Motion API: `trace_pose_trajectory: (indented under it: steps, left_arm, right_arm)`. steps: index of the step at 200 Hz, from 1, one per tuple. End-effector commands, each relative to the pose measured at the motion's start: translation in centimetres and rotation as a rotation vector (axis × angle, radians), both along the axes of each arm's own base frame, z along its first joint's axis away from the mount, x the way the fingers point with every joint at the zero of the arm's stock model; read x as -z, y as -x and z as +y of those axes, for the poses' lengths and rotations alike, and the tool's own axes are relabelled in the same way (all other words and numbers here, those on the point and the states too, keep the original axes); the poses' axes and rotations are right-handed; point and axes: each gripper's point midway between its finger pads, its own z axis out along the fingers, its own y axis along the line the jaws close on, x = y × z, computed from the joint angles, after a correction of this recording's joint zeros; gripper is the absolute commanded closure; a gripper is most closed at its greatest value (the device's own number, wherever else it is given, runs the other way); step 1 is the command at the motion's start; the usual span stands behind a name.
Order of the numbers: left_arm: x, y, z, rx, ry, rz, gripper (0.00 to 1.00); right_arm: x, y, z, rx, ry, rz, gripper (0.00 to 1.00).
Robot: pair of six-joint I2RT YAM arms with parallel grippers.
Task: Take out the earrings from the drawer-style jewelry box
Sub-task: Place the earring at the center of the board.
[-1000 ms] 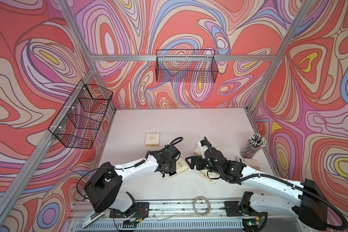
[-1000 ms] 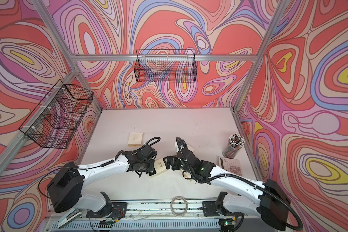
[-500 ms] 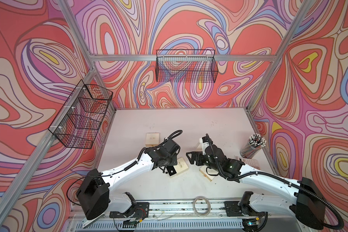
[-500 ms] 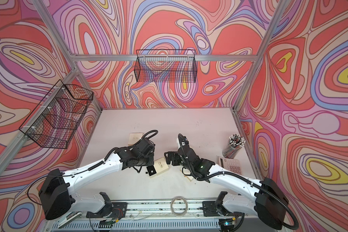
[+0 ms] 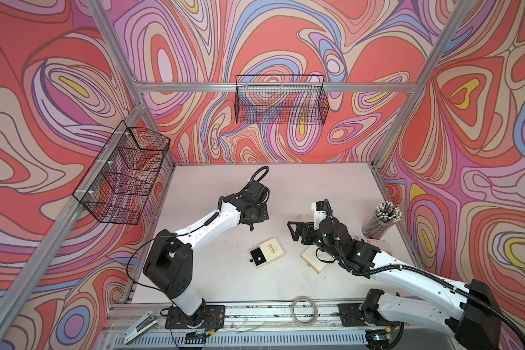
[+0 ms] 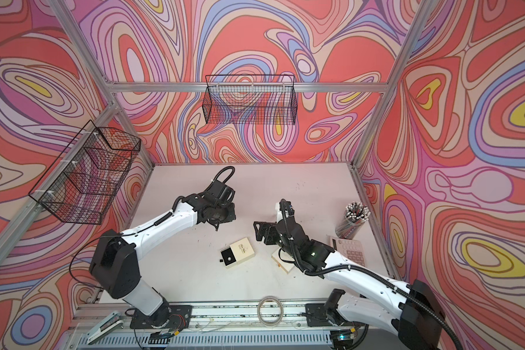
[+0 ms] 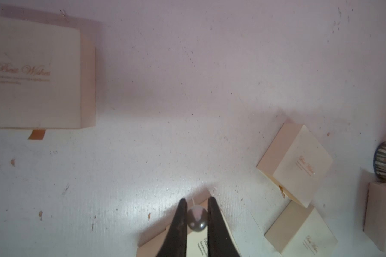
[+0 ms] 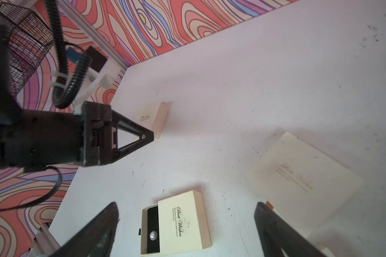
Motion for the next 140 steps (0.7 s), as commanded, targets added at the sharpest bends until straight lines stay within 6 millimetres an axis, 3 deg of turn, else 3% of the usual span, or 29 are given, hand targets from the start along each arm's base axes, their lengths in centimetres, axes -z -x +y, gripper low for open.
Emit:
trace_pose_trajectory:
  steps: [1,76,140]
  left_arm:
    - [1.1,-1.7,0.1,0.015,-0.009,0.035,0.87]
    - [4.7,-7.5,1.6,-0.051,-0.075,0.069,0.87]
    - [6.9,-10.4,3.0,-0.073,-0.126,0.100,0.88]
  right_arm:
    - [1.9,0.7,-0.7,-0.006,0.047,0.039,0.02]
    - [3.1,1.2,-0.5,-0.033,0.057,0.076,0.03]
    - [3.8,1.1,-0.3,-0.040,0.078,0.090,0.03]
